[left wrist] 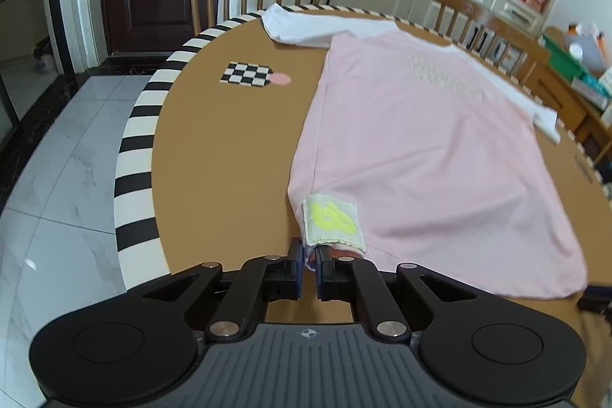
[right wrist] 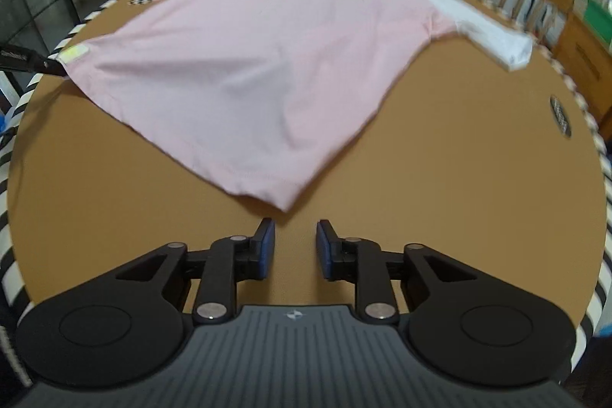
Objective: Fold clothes
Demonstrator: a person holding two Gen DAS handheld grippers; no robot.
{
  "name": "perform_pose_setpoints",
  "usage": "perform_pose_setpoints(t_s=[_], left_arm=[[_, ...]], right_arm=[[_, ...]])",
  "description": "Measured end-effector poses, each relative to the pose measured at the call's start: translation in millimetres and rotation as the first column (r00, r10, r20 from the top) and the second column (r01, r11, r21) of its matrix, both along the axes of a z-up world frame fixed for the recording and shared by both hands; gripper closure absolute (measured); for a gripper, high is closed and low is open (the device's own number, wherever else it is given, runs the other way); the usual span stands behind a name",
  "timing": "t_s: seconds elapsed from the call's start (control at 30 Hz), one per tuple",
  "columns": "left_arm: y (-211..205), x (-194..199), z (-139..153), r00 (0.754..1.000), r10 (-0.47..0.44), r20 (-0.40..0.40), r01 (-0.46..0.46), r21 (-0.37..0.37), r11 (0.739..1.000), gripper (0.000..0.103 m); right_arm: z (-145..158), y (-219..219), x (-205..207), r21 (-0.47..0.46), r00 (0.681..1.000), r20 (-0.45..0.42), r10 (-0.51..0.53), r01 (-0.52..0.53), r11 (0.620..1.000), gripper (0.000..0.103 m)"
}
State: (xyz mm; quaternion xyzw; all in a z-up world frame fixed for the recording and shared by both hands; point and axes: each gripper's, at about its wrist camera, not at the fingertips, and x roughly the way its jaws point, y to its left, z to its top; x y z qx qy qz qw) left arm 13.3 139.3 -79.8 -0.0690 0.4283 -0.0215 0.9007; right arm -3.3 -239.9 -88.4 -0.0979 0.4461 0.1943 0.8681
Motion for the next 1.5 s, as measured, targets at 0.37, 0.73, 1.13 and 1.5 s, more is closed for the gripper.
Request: perform_pose_setpoints(t_s=[0.37, 0.73, 1.13, 1.5], left_arm=[[0.8, 7.9, -7.0, 0.999, 0.028, 0.038, -0.029, 0.024, 0.999, 0.091], [-1.8, 13.1, -8.1, 0.998, 0.034, 0.06, -0.034, -0.007, 0.999, 0.087], [-0.9, 16.3, 9.3, 0.98, 0.058, 0.19, -0.064, 0.025, 0.998, 0.101], [6.7, 28.9, 75.7, 0.982, 0.018, 0.186, -0.015, -0.018, 1.0, 0.101]], right_arm=[[7.7, -0.5, 19.6, 0.088, 0.981, 0.126, -0.148, 0.138, 0.987, 0.058], [-10.6, 6.0, 32.4, 0.16, 0.931, 0.076, -0.357, 0.342, 0.926, 0.064], [43.3, -17.8, 24.3, 0.178, 0.899, 0.167, -0.406, 0.377, 0.909, 0.101], [104.6, -30.7, 45.2, -0.054, 0.932, 0.248, -0.266, 0.287, 0.956, 0.101]])
